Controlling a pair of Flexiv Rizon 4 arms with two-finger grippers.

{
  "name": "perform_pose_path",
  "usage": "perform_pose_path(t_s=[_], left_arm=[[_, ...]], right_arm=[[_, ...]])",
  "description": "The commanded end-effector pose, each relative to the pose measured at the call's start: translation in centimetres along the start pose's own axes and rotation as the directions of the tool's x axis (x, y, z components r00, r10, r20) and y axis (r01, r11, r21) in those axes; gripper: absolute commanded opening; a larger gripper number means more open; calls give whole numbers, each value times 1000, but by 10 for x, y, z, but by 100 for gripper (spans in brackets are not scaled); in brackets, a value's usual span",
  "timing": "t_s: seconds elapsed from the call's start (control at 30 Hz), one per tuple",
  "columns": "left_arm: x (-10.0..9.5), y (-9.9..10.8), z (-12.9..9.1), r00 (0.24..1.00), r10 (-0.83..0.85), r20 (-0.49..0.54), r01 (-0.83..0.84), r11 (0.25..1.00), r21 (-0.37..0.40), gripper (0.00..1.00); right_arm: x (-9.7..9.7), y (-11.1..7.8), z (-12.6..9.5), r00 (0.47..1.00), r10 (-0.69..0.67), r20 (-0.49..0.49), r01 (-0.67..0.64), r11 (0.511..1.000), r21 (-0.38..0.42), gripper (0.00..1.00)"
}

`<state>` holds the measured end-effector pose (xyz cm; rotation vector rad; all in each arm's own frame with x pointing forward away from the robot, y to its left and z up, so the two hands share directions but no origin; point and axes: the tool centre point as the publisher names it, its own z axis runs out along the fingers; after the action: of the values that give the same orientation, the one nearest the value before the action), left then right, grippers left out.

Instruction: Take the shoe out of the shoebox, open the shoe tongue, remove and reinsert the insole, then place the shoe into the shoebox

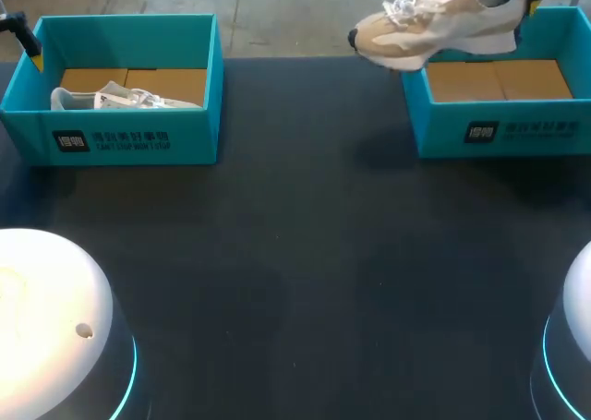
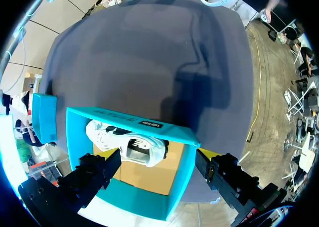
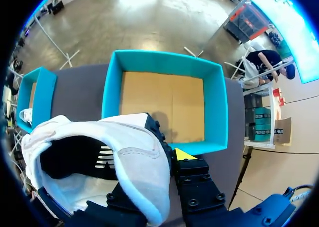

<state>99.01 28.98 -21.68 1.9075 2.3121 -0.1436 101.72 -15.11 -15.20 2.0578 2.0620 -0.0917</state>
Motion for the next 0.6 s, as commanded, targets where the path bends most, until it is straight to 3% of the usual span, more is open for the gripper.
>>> perform_pose_path(t_s=[0.03, 0.3, 0.6], left_arm=[[0, -1, 0, 1000, 0, -2, 0, 1000, -3, 100], [0, -1, 0, 1000, 0, -2, 0, 1000, -3, 100], [0, -1, 0, 1000, 0, -2, 0, 1000, -3, 100]], right_arm=[[11, -18, -13, 1000, 16, 12, -16, 1000, -24, 0], [36, -51, -27, 999, 27, 45, -25, 999, -46, 0], [79, -89, -32, 997, 35, 70, -34, 999, -21, 0]])
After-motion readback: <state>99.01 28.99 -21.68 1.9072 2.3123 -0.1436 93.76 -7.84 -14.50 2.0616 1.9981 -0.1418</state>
